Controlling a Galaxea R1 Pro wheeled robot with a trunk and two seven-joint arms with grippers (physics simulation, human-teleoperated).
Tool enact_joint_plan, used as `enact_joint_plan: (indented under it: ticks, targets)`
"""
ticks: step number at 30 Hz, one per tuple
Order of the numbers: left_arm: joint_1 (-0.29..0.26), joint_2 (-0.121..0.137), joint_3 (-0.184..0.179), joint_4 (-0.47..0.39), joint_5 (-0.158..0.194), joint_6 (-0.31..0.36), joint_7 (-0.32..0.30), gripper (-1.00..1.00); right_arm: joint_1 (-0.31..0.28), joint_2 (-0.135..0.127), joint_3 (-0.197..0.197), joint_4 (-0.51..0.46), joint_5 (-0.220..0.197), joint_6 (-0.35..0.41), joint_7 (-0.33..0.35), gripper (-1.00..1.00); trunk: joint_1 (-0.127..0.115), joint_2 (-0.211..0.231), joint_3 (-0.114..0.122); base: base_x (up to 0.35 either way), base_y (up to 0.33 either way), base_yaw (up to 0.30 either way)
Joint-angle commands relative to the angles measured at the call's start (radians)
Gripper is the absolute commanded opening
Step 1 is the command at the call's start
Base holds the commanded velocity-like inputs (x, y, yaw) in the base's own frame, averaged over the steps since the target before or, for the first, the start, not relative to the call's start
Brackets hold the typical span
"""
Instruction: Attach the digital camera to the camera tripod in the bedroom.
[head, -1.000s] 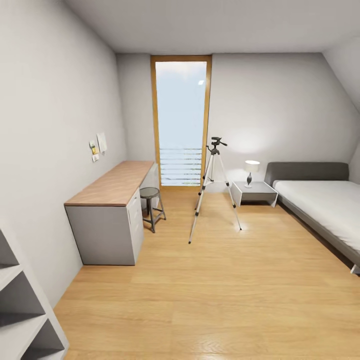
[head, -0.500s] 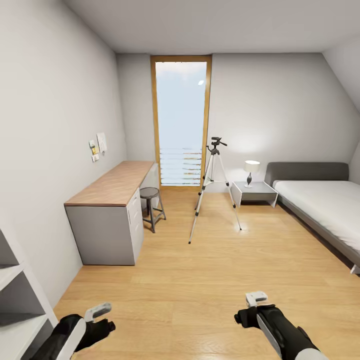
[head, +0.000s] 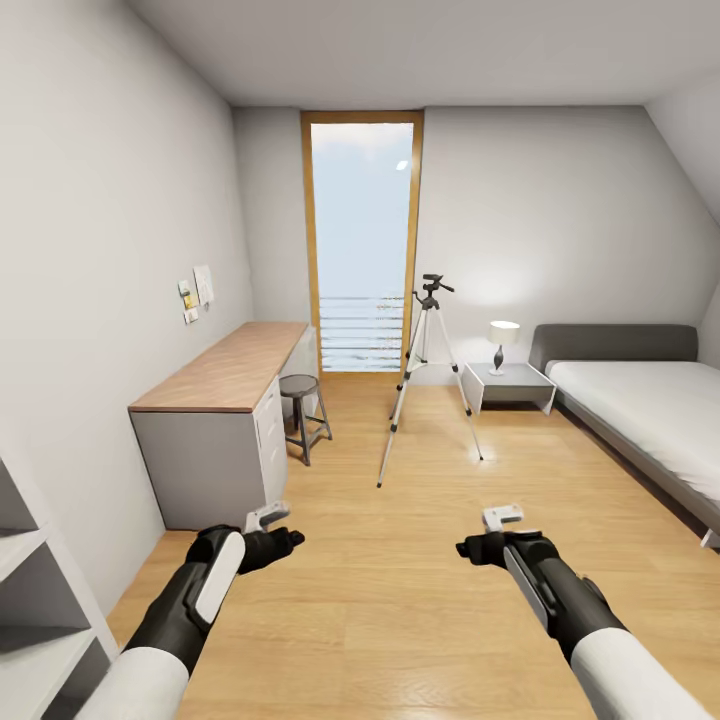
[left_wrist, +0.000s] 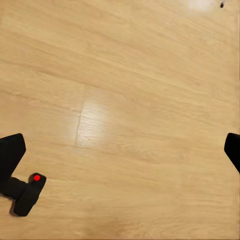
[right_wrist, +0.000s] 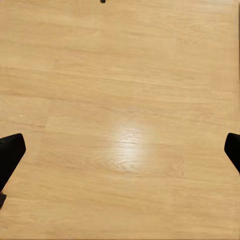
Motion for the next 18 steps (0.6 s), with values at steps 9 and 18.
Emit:
enact_joint_plan:
  ticks: [9,18]
  targets:
    - [-0.004,-0.015,-0.001,-0.003,0.013,0.002,0.008,1.00,-0.002,-0.003,-0.002,-0.039,-0.008,0.026,0.001,1.00,0.000,-0.001,-0.001,0.000,0.000,0.000]
    - [-0.005,-0.033,-0.007,0.000,0.015,0.004,0.008,1.00,-0.002,-0.002,-0.002,-0.043,-0.010,0.030,0.005,1.00,0.000,-0.001,-0.001,0.000,0.000,0.000]
